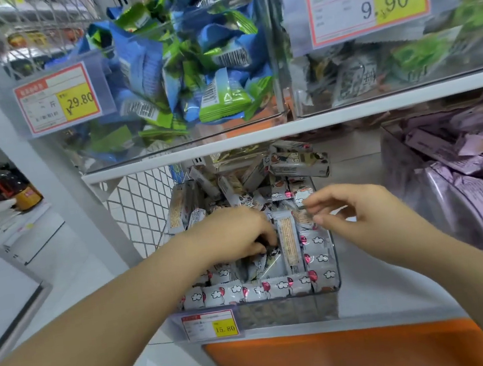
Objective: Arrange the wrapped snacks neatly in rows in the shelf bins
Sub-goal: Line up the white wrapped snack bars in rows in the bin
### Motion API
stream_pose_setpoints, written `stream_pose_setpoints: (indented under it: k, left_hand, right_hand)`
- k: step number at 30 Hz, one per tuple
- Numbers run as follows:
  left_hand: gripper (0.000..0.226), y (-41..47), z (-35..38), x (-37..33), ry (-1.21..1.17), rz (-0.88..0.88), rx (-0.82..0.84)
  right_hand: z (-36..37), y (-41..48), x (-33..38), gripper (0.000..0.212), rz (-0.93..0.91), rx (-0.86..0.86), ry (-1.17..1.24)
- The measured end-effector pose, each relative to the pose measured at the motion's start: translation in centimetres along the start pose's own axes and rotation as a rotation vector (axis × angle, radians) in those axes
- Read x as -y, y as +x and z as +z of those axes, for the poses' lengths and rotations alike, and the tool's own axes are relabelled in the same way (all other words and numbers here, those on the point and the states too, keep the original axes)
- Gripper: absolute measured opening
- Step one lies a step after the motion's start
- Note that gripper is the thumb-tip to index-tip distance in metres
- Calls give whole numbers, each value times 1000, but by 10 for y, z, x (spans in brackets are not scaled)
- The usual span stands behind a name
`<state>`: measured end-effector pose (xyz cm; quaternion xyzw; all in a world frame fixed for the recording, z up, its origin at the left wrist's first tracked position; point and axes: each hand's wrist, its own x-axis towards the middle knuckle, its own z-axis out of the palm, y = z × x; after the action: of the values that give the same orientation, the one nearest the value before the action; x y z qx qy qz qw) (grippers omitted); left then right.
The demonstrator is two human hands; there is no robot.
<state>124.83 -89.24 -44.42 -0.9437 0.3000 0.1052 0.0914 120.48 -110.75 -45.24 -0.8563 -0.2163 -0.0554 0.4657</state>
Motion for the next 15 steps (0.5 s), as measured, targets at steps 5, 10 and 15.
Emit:
stream_pose_setpoints:
  k: [5,10,15]
  left_hand:
    - [31,17,10,3,163,54,101]
    - [19,21,15,3,243,66,70]
    - [13,9,7,17,92,-37,-18]
  right_hand:
    - [-1,-4,-2,23,-16,20,-14]
    - [1,-1,-3,21,-12,18,-25]
    - [2,0,-2,23,-5,22,-24]
